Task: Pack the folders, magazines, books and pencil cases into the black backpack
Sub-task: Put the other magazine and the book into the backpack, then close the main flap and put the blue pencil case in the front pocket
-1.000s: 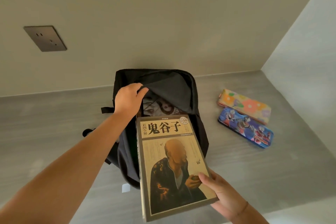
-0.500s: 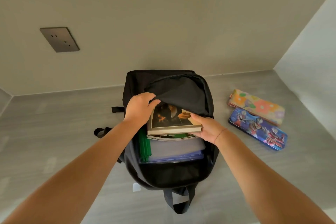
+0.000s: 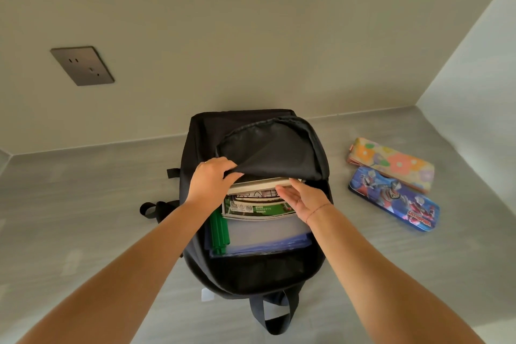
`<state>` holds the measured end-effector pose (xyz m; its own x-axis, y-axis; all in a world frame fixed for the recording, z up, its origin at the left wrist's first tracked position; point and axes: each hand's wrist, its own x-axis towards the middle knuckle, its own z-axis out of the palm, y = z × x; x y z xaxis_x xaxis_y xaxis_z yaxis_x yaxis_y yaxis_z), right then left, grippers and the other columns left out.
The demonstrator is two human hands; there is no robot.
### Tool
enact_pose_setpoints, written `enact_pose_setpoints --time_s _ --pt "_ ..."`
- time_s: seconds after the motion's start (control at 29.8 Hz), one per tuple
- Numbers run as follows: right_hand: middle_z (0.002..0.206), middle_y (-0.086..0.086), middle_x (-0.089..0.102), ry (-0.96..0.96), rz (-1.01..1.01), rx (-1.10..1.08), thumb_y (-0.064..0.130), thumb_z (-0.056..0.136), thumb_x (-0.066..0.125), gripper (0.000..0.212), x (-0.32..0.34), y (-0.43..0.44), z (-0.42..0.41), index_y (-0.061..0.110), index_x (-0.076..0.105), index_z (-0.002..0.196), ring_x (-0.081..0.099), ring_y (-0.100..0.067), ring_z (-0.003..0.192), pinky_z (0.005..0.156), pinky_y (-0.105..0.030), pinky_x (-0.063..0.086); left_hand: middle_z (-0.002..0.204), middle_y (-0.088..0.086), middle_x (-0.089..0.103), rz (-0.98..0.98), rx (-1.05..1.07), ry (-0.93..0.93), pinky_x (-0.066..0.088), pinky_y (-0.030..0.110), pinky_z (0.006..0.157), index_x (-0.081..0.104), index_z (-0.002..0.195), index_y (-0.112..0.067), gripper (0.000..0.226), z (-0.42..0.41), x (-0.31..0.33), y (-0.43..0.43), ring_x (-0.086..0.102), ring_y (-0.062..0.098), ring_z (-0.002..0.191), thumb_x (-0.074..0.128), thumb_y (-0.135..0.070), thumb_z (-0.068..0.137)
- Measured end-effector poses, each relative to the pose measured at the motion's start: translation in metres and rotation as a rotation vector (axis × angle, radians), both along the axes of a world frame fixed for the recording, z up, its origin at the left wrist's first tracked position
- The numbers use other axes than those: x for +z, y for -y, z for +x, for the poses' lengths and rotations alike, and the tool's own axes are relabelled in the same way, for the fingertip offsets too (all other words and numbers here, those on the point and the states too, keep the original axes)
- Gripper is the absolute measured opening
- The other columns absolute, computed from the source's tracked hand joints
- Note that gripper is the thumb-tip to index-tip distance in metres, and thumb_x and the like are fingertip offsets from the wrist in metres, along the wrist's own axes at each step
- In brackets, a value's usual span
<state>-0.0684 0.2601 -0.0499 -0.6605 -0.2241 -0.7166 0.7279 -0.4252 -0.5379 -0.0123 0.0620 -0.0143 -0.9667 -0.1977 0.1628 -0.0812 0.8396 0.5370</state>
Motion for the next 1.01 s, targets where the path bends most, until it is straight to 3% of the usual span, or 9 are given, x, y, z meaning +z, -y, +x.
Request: enact_pose_setpoints --time_s 0.2,0.34,0.47,0.54,0.64,0.71,0.77,0.91,1.01 --pt "0.103 -0.021 0.063 0.032 -0.091 -0.066 0.003 0.089 0.058 0.011 0.0 0.0 0.007 0.001 0.058 0.1 0.061 -0.035 0.104 0.097 -0.045 0.05 0.083 0.004 0.067 -0.027 -0.022 -0.023 0.045 0.027 0.07 0.072 0.093 -0.009 0.016 0.004 -0.007 -0.003 0.06 0.018 0.076 0.066 -0.021 0.085" --pt "0.108 -0.023 0.064 0.004 -0.091 -0.021 0.001 0.091 0.056 0.017 0.002 -0.01 0.011 0.0 0.057 0.107 0.063 -0.035 0.103 0.096 -0.044 0.05 0.095 0.002 0.068 -0.094 -0.043 0.015 0.046 0.037 0.088 0.071 0.098 -0.011 0.021 0.009 -0.015 -0.005 0.062 0.021 0.089 0.069 -0.026 0.082" --pt "0.089 -0.017 0.068 -0.177 0.262 0.244 0.008 0.094 0.053 0.008 0.018 -0.044 0.017 0.005 0.06 0.095 0.066 -0.025 0.08 0.073 -0.032 0.059 0.131 -0.002 0.051 -0.15 0.023 0.039 0.023 0.042 0.109 0.065 0.109 -0.021 0.041 0.014 -0.024 -0.01 0.041 0.021 0.126 0.069 -0.047 0.077" --pt "0.073 -0.008 0.066 -0.385 0.577 0.219 0.013 0.092 0.054 0.009 0.026 -0.064 0.012 0.009 0.062 0.088 0.06 -0.017 0.062 0.054 -0.024 0.054 0.142 0.003 0.038 -0.046 0.157 0.015 0.022 0.046 0.111 0.058 0.119 -0.02 0.048 0.013 -0.024 -0.01 0.032 0.025 0.133 0.065 -0.047 0.08" --pt "0.091 0.003 0.06 -0.676 0.878 0.167 0.023 0.086 0.064 0.023 0.032 -0.079 -0.009 0.012 0.058 0.105 0.057 -0.01 0.083 0.075 -0.025 0.044 0.14 0.008 0.039 0.342 0.411 0.052 0.036 0.038 0.102 0.042 0.134 -0.015 0.061 0.009 -0.013 -0.009 0.041 0.024 0.126 0.062 -0.044 0.084" --pt "0.114 0.002 0.054 -0.737 0.815 0.27 0.028 0.085 0.066 0.048 0.033 -0.078 -0.025 0.011 0.05 0.127 0.052 -0.011 0.107 0.089 -0.025 0.04 0.133 0.006 0.05 0.573 0.532 0.08 0.041 0.03 0.09 0.04 0.136 -0.013 0.06 0.006 -0.006 -0.006 0.05 0.02 0.114 0.06 -0.042 0.087" --pt "0.117 0.001 0.056 -0.747 0.757 0.343 0.028 0.087 0.064 0.049 0.032 -0.074 -0.038 0.01 0.051 0.13 0.053 -0.012 0.11 0.092 -0.025 0.04 0.126 0.004 0.058 0.681 0.585 0.111 0.044 0.032 0.092 0.05 0.131 -0.014 0.052 0.004 -0.003 0.0 0.054 0.021 0.114 0.058 -0.042 0.088" --pt "0.083 0.006 0.07 -0.809 0.613 0.311 0.016 0.087 0.064 0.008 0.035 -0.073 -0.044 0.014 0.069 0.093 0.064 -0.008 0.078 0.077 -0.026 0.048 0.107 0.003 0.069 0.861 0.524 0.155 0.048 0.035 0.094 0.069 0.108 -0.018 0.035 0.012 0.003 0.005 0.062 0.022 0.104 0.062 -0.043 0.085" --pt "0.063 0.013 0.071 -0.807 0.483 0.359 0.007 0.087 0.062 0.013 0.038 -0.085 -0.036 0.016 0.068 0.08 0.064 0.004 0.062 0.062 -0.013 0.049 0.098 0.005 0.074 0.876 0.395 0.185 0.05 0.037 0.094 0.074 0.092 -0.016 0.028 0.027 0.008 0.006 0.066 0.022 0.099 0.063 -0.04 0.085"
